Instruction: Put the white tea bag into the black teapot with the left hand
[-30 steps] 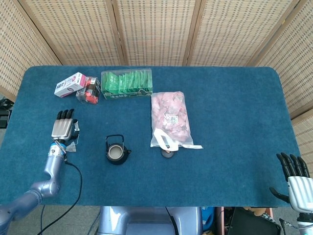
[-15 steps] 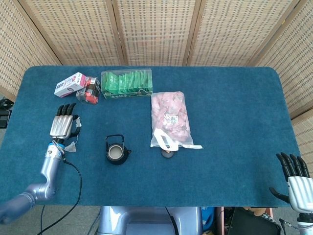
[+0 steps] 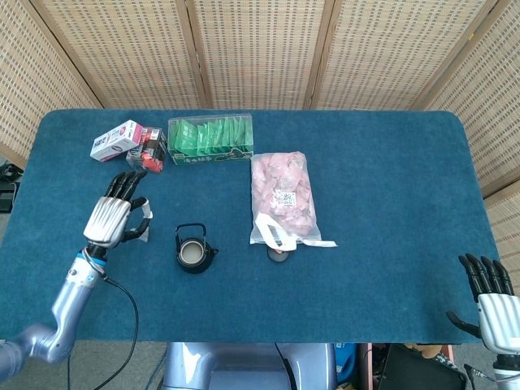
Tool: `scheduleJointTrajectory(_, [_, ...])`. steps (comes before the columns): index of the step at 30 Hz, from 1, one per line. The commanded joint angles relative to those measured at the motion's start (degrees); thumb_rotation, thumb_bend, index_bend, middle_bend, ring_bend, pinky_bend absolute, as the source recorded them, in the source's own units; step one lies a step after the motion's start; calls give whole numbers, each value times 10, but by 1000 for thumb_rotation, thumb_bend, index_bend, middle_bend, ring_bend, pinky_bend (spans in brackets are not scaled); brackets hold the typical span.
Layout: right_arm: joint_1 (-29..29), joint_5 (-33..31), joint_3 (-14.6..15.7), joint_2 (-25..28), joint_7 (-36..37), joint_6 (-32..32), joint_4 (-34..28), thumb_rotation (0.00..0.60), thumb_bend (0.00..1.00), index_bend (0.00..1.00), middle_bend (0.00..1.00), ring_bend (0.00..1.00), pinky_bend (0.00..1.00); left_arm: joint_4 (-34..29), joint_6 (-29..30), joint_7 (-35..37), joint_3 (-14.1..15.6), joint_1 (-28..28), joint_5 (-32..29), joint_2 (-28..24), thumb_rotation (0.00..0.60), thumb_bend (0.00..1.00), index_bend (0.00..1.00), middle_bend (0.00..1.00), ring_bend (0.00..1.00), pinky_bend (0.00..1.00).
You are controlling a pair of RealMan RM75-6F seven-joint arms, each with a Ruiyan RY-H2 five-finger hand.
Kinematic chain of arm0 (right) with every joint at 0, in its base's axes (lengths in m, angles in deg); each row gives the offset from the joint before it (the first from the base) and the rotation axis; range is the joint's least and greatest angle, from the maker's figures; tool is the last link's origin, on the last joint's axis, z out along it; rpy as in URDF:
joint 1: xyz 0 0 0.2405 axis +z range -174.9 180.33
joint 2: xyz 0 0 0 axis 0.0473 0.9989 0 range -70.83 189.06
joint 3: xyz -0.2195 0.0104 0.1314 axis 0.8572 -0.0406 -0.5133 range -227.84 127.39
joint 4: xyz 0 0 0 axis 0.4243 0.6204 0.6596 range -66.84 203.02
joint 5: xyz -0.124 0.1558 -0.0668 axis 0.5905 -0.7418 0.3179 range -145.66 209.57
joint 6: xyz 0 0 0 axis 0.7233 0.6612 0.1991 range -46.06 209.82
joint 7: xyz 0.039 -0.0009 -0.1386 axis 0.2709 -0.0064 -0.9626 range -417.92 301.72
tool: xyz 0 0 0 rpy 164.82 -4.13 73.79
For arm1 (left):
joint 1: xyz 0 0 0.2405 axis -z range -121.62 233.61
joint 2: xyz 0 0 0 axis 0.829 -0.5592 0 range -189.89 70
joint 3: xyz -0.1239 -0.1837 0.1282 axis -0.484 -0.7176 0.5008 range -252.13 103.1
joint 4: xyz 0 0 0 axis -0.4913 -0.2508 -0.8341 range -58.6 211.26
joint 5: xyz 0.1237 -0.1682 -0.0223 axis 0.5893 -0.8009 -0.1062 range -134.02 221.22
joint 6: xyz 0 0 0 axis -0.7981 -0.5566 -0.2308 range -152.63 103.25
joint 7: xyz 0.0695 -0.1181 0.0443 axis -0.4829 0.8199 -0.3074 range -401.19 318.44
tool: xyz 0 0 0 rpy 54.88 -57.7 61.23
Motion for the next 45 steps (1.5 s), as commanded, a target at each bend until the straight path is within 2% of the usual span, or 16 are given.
scheduleJointTrajectory(1, [1,1,0,0,0,-1,0,600,101,29,151,0,0,-39,21,20,14,-10,27,-25,600,480,644,74,0,0])
scheduleJointTrajectory(12, [3,-1,-1,-3,4,-5,3,600,102,29,151,0,0,-107,14,54,12,0,48,-66,600,481,645,77,0,0])
scheduleJointTrajectory(27, [-2,-3,-1,-4,10,1,8,600,101,29,151,0,0,-159,5,64,12,15,66,-86,600,480,645,77,0,0])
scheduleJointTrajectory(35, [-4,-6,-1,-6,16,2,13,600,101,29,151,0,0,-172,-7,55,13,24,65,-87,600,481,645,77,0,0])
scheduleJointTrajectory(45, [-5,-9,-2,-6,18,1,16,600,101,29,151,0,0,-160,-13,34,12,29,54,-75,600,480,644,77,0,0])
